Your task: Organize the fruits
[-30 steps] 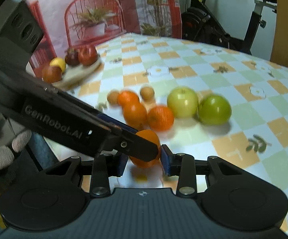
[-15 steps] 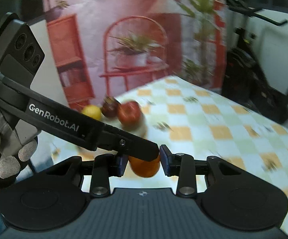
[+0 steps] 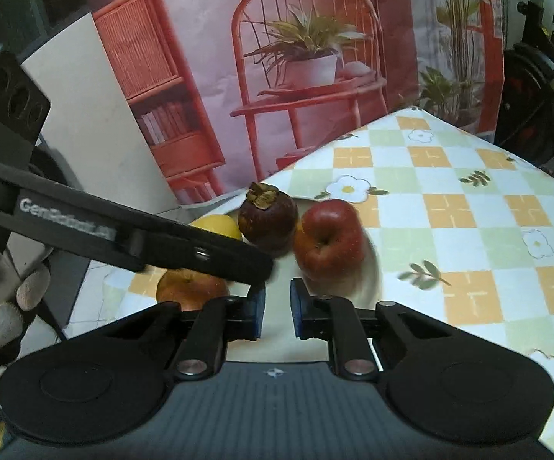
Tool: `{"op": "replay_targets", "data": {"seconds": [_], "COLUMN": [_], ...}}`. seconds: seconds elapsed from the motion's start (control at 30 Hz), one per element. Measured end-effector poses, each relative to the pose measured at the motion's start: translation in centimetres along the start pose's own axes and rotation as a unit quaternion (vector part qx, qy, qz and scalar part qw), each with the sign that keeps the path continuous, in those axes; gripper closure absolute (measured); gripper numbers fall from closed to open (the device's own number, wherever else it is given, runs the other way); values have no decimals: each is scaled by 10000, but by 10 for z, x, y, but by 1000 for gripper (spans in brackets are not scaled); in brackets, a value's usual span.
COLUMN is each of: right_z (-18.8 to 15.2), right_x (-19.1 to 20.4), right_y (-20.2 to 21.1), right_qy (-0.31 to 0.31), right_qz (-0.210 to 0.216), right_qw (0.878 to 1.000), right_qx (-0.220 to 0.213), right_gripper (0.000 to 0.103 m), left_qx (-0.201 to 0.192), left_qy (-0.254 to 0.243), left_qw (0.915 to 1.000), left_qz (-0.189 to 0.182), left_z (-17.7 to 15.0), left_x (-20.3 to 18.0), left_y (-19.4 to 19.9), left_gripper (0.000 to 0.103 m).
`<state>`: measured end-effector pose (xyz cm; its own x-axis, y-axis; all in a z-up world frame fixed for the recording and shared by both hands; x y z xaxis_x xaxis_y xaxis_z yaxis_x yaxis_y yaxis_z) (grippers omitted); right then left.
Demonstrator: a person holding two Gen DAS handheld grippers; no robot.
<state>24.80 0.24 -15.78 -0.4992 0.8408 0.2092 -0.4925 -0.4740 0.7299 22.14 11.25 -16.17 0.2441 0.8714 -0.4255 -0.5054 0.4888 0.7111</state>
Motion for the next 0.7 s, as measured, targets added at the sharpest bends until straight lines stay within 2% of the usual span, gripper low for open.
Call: {"op": "replay_targets", "data": {"seconds": [0.13, 0.23, 0.33, 0.47, 0.7], "right_z": [-20, -40, -66, -96, -118], "right_x": [-36, -57, -64, -56, -22], "right_y": [44, 72, 86, 77, 48], "right_qy": [-168, -363, -467, -505, -121], "right_qz": [-395, -680, -787, -729, -572], "right_qw": [9991, 9970, 9958, 9955, 9969], "right_qx": [-51, -36, 98, 337, 518], "right_gripper": [84, 82, 81, 81, 58], "left_qx": [-11, 216, 487, 839, 1113], "left_qy": [-222, -361, -513, -684, -372], "left_qw": [9997, 9986, 9965, 9934, 9924], "left_qz": [-116, -334, -438, -380, -362], "left_z": [-8, -18, -30, -53, -69], "left_x": [-21, -41, -60, -73, -65], "left_y": [-8, -23, -40, -60, -71], "left_gripper": [68, 67, 63, 63, 60]}}
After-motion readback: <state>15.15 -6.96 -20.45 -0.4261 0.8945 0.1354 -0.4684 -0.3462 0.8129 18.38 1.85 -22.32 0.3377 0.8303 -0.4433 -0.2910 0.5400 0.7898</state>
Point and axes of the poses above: each gripper's, at about its wrist camera, not at the fingertips, and y roughly against the way its jaws point, x to its left, z to its top, the point moved 9 cm from there along -y, roughly the way its jaws point, and after that the axes turned 7 degrees about x, right-handed, at the moved point
